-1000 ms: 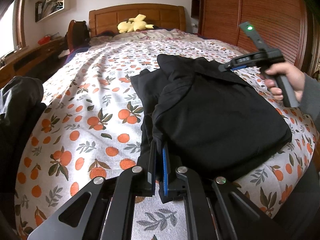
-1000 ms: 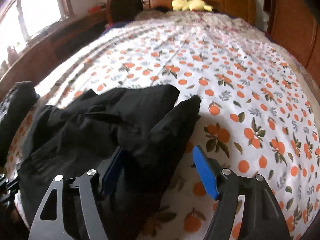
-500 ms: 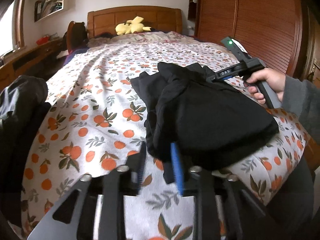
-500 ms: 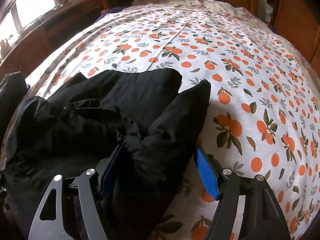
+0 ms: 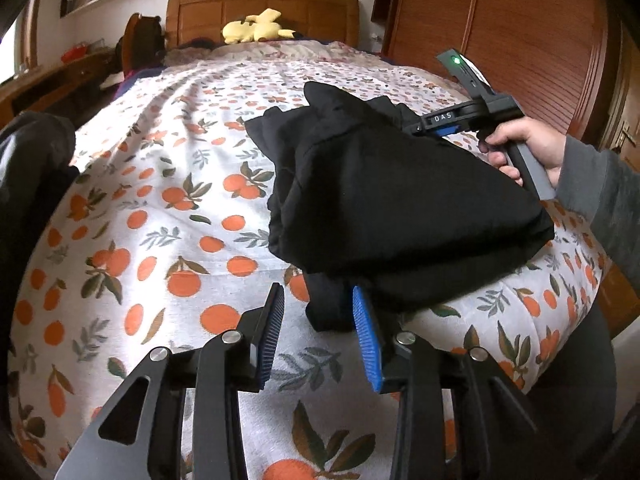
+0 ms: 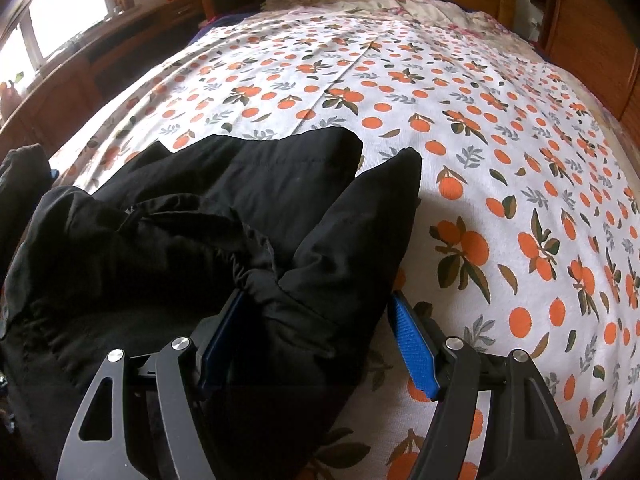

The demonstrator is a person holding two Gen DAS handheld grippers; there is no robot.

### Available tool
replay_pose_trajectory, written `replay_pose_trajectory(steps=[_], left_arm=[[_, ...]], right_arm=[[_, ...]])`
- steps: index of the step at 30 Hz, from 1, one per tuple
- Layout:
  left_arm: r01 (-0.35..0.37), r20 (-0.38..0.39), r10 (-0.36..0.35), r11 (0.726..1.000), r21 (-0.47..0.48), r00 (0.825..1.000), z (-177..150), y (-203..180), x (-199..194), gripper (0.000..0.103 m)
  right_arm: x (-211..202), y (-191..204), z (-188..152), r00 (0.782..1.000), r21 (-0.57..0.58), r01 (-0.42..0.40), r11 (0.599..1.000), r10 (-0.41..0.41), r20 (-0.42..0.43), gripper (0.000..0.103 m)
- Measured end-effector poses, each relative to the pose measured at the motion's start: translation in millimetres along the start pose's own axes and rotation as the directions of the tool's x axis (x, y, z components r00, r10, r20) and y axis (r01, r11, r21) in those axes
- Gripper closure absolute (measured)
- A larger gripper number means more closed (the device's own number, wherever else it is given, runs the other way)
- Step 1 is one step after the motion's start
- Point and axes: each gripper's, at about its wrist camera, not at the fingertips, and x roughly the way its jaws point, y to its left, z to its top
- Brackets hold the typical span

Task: Fold large clothes
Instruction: 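Lift the folded coat off the bed with the left tool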

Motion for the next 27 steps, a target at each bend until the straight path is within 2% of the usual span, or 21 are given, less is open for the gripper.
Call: replay_pose_trajectory(steps=[9,13,16,21,27], left_arm=[[0.061,-0.026,-0.061,0.998,-0.023,0.998,1,-1,12,0.078],[0.059,-0.029,-0.059,0.998,-0.018,0.998,1,-4,15,0.084],[0.05,-0.024,-0.05,0.999,0.012,0.998,3,-7,14,0.091],[0.027,0.009,-0.028,0.999,0.028,1.0,8,-12,8,0.096],[-0.012,0.092,0.011,1.0,0.009,0.996,21,-14,-16,0.098]], right_arm=[[3,-5,0,0.998,0.047,-0.052,0.998,0.053,-0.021,0.038],[3,-4,1,0.998,0.047,-0.061,0.997,0.062,-0.018,0.042],[0,1,0,0.998,0.029,-0.062,0.998,0.063,-0.01,0.051],[-14,17,-3,0.999,-0.067,-0.017,0.998,0.019,0.027,0.076],[-53,21,-15,0.989,-0.1,-0.015,0.995,0.029,0.144,0.085]])
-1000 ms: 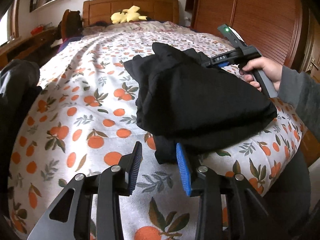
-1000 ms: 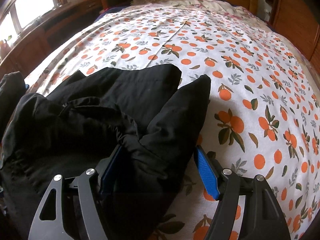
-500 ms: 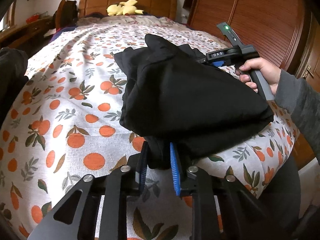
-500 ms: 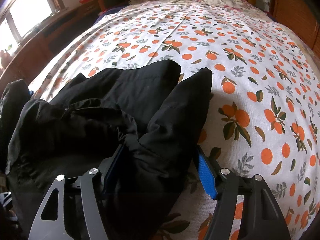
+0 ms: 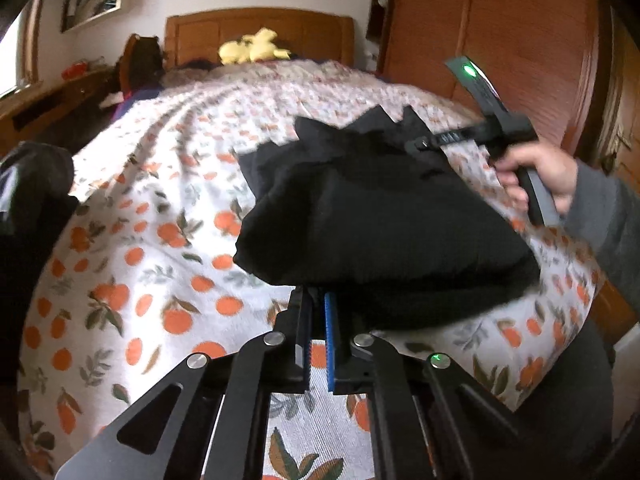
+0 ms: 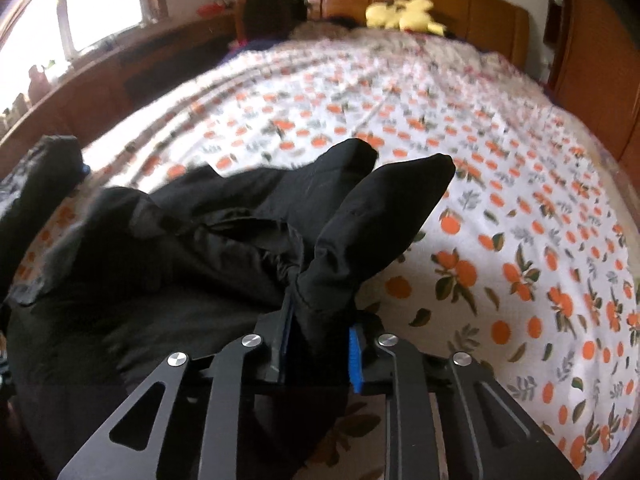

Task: Fold large clothes
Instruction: 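Lift the folded coat off the bed with the left tool, then carry the coat with the left tool toward the desk beside the bed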

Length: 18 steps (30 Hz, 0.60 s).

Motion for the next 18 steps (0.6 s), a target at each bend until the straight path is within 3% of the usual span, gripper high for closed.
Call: replay_pose_trajectory(steps=[8,18], left_arm=[[-0.043,0.065,0.046,0.998,-0.038,0.997,21,6,-46,0.098],[-0.153,0.155,0.153,0.988,-0.011,0.976,50,32,-114,0.098]], right_arm=[[-62,23,13,0.993,-0.06,-0.045,0.997,0.051,0.105,0.086],[-84,78,55,0.981,-0.11,-0.085,0.99,0.102,0.163,0.086]])
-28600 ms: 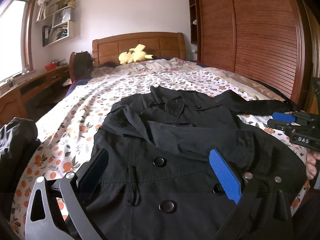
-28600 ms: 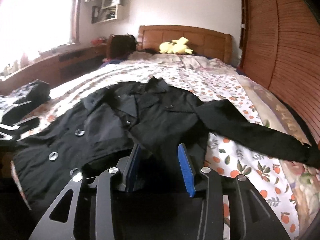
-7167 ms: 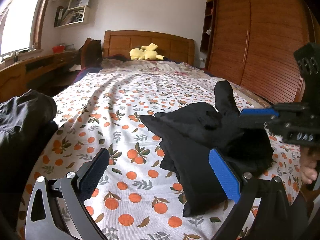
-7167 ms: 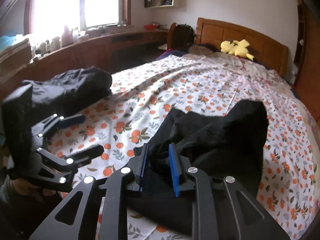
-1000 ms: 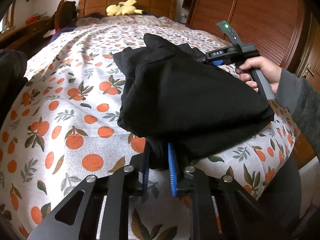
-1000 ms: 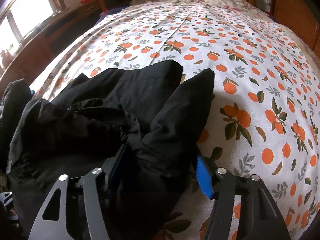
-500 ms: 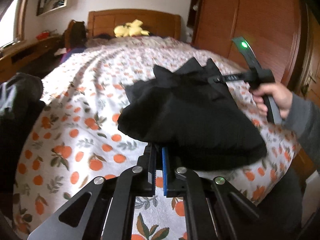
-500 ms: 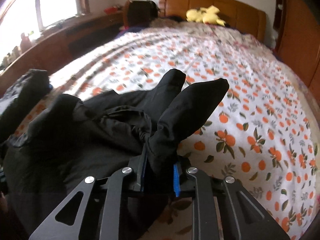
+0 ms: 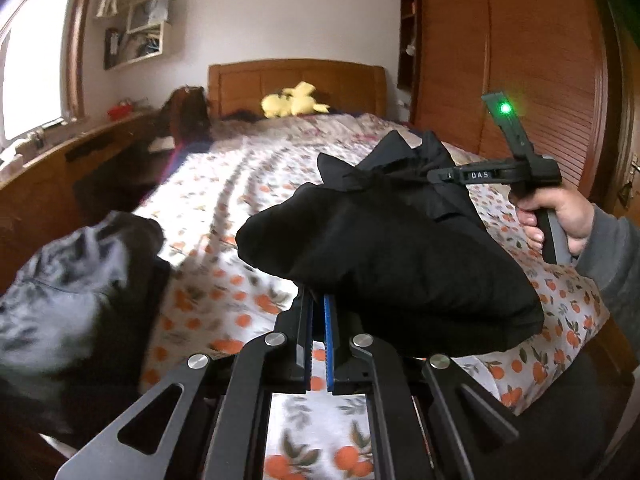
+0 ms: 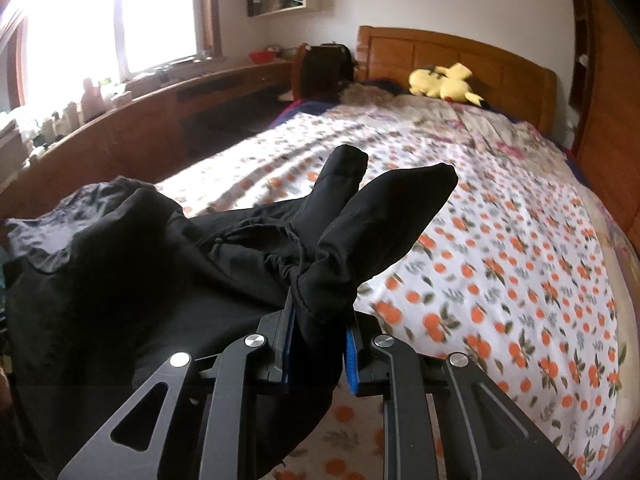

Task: Fold large clothes
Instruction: 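Carry the coat with the left tool toward the desk beside the bed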

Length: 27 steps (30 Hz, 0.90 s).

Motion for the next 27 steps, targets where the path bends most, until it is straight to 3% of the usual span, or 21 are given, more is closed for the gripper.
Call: replay_pose_trajectory(steps=[16,20,27], left_arm=[[-0.179,0.026,0.181,0.982,-0.059,0.983,8,110,-67,0.098],[-0.242,0.042,0.246,0.966,-0.085,0.968,16,143,-89,0.098],[-0.378,0.057,0.389,0.915,-0.139,0.919,27,209,-136,0.098]], right_arm=[[43,135,79,0.993,-0.12,-0.106,0.987,0.111,0.038,0.086],[48,172,107,0.987,-0.142,-0.139,0.98,0.149,0.062,0.086],[63,247,148,0.965,-0.182,-0.23,0.956,0.248,0.085,0.086]])
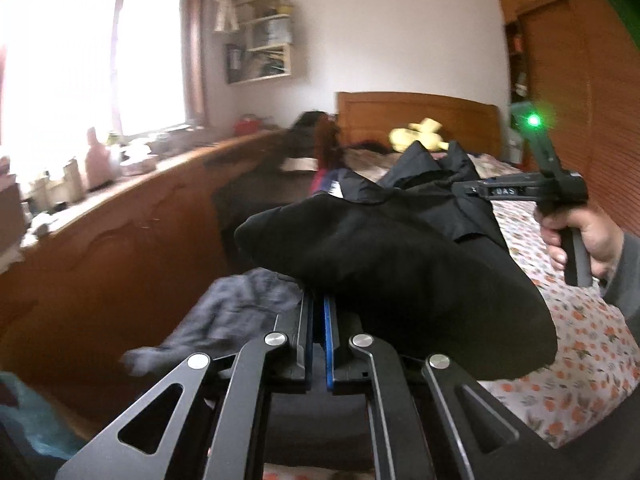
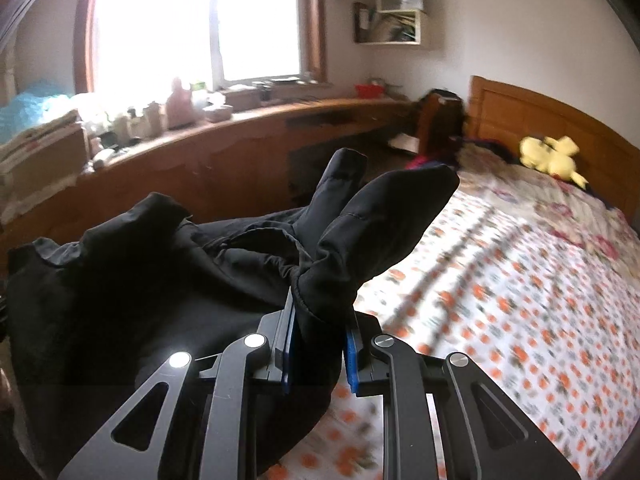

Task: Fold large clothes
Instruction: 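Carry the coat with the left tool toward the desk beside the bed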

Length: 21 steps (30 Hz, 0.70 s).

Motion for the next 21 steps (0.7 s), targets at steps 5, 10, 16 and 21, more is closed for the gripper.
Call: replay_pose_trajectory(steps=[5,10,16,21], left_arm=[[-0.108,-0.008,0.108,0.993,-0.05,0.994,5,54,-7,0.098],[-0.186,-0.083,0.18,0.98,-0.072,0.98,-18,91,1,0.098],[-0.235,-0.186,0.213,0.966,-0.11,0.959,-58,119,17,0.091],[-0.262,-0.132,0.244,0.955,-0.138,0.961,-65,113,-19,0.087]], right_arm=[[32,48,22,0.998,-0.014,-0.055,0.998,0.055,0.006,0.085],[77,86,11,0.994,-0.027,-0.095,0.995,0.093,-0.053,0.081],[115,97,-36,0.986,-0.02,-0.047,0.999,0.043,-0.161,0.07],[81,94,-33,0.992,-0.08,-0.041,0.996,0.031,-0.118,0.04]])
